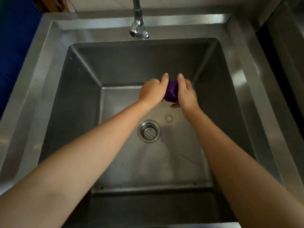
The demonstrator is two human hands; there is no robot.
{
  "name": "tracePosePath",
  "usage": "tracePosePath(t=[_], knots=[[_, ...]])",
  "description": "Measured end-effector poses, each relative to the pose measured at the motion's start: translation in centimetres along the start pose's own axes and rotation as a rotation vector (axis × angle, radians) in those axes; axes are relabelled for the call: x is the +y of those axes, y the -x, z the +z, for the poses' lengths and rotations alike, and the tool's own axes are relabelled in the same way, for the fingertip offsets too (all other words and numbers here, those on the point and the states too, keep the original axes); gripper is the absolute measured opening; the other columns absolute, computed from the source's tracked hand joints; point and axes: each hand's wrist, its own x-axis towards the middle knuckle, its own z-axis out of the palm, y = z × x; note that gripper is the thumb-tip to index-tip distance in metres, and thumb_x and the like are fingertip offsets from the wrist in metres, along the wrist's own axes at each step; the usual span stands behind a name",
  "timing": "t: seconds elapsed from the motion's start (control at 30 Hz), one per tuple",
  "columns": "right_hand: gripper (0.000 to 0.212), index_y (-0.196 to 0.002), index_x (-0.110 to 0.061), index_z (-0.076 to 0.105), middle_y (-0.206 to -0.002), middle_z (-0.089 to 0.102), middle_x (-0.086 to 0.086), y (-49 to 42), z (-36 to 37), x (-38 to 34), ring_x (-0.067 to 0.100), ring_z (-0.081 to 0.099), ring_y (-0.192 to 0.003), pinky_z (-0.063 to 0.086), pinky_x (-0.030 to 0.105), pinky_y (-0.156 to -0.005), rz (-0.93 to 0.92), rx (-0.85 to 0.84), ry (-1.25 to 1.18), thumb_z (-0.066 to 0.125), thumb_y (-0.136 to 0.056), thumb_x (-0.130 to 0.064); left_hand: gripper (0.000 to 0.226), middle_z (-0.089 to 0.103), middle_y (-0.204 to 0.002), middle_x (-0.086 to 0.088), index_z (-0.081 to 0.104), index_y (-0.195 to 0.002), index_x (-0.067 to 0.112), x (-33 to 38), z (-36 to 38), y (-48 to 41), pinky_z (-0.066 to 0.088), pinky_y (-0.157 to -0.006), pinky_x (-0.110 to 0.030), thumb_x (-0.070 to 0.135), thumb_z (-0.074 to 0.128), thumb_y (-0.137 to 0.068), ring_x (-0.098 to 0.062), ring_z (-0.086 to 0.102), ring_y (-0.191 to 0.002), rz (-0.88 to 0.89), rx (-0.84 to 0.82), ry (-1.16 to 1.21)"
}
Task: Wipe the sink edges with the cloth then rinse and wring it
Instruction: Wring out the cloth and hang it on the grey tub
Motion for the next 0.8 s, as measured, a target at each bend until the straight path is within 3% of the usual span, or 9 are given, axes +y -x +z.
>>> tracePosePath(t=[0.07,0.13,0.23,0.3,0.4,0.47,0.6,0.73,0.8], knots=[[0.042,-0.124,-0.010,0.047,-0.103,0.052,0.001,0.6,-0.8,-1.0,0.019,0.059,-0.089,0.055,0.027,-0.051,-0.005,-0.044,0.129,0.040,-0.097,-0.042,0.069,0.070,-0.098,-0.022,0.068,-0.092,0.001,-0.1,-0.1,0.2,0.049,-0.084,-0.036,0.053,0.023,-0.096,-0.036,0.063,-0.095,0.007,-0.047,0.029],[0.041,-0.120,-0.007,0.052,-0.104,0.058,0.008,1.2,-1.5,-2.0,0.021,0.062,-0.088,0.057,0.030,-0.059,-0.038,-0.053,0.203,0.045,-0.096,-0.038,0.068,0.068,-0.104,-0.025,0.066,-0.101,-0.002,0.1,-0.6,0.3,0.053,-0.085,-0.043,0.052,0.024,-0.096,-0.039,0.064,-0.096,-0.019,-0.091,0.106],[0.035,-0.119,-0.006,0.055,-0.110,0.063,0.014,2.7,-2.9,-4.0,0.028,0.065,-0.095,0.057,0.043,-0.081,-0.058,-0.032,0.297,0.051,-0.094,-0.030,0.057,0.065,-0.109,-0.022,0.061,-0.110,0.004,2.1,-2.2,1.1,0.053,-0.065,-0.037,0.048,0.027,-0.097,-0.033,0.062,-0.086,-0.051,-0.220,0.237],[0.032,-0.120,-0.007,0.055,-0.112,0.062,0.014,4.3,-4.2,-6.1,0.029,0.063,-0.100,0.056,0.045,-0.086,-0.024,-0.018,0.289,0.052,-0.091,-0.022,0.050,0.063,-0.099,-0.015,0.057,-0.113,0.013,4.1,-4.1,2.1,0.050,-0.059,-0.031,0.050,0.028,-0.097,-0.025,0.058,-0.077,-0.034,-0.357,0.249],[0.032,-0.117,-0.004,0.057,-0.099,0.061,0.011,6.8,-6.3,-9.8,0.027,0.064,-0.093,0.056,0.044,-0.086,0.002,0.039,0.186,0.054,-0.086,-0.011,0.041,0.060,-0.087,-0.003,0.052,-0.114,0.022,7.8,-7.1,4.0,0.053,-0.061,-0.030,0.054,0.034,-0.096,-0.015,0.058,-0.069,0.098,-0.552,0.250],[0.038,-0.119,-0.004,0.058,-0.094,0.061,0.011,8.6,-7.9,-12.8,0.026,0.063,-0.088,0.056,0.043,-0.084,0.021,0.092,0.103,0.055,-0.080,-0.004,0.035,0.060,-0.093,0.001,0.051,-0.118,0.024,10.4,-9.0,5.3,0.055,-0.066,-0.031,0.049,0.044,-0.094,-0.013,0.060,-0.076,0.188,-0.630,0.275],[0.015,-0.089,-0.005,0.060,-0.076,0.057,0.009,12.2,-11.8,-18.4,0.028,0.057,-0.087,0.053,0.047,-0.082,0.026,0.113,0.018,0.056,-0.079,0.006,0.029,0.064,-0.099,0.001,0.052,-0.122,0.024,15.5,-12.4,6.9,0.051,-0.071,-0.029,0.030,0.055,-0.094,-0.012,0.061,-0.086,0.332,-0.786,0.326],[0.018,-0.096,-0.007,0.057,-0.095,0.060,0.013,15.7,-16.3,-22.6,0.027,0.062,-0.089,0.057,0.047,-0.079,-0.014,0.151,-0.060,0.063,-0.081,0.002,0.040,0.065,-0.102,0.003,0.052,-0.121,0.023,20.3,-15.2,9.3,0.051,-0.065,-0.020,0.010,0.065,-0.085,-0.009,0.063,-0.085,0.500,-0.821,0.298],[0.012,-0.089,-0.009,0.057,-0.097,0.060,0.013,17.3,-18.8,-24.1,0.024,0.062,-0.085,0.057,0.048,-0.077,-0.026,0.162,-0.103,0.062,-0.083,0.001,0.035,0.066,-0.100,0.001,0.054,-0.119,0.022,23.0,-16.0,10.9,0.052,-0.059,-0.020,0.015,0.066,-0.087,-0.011,0.064,-0.082,0.587,-0.774,0.218]])
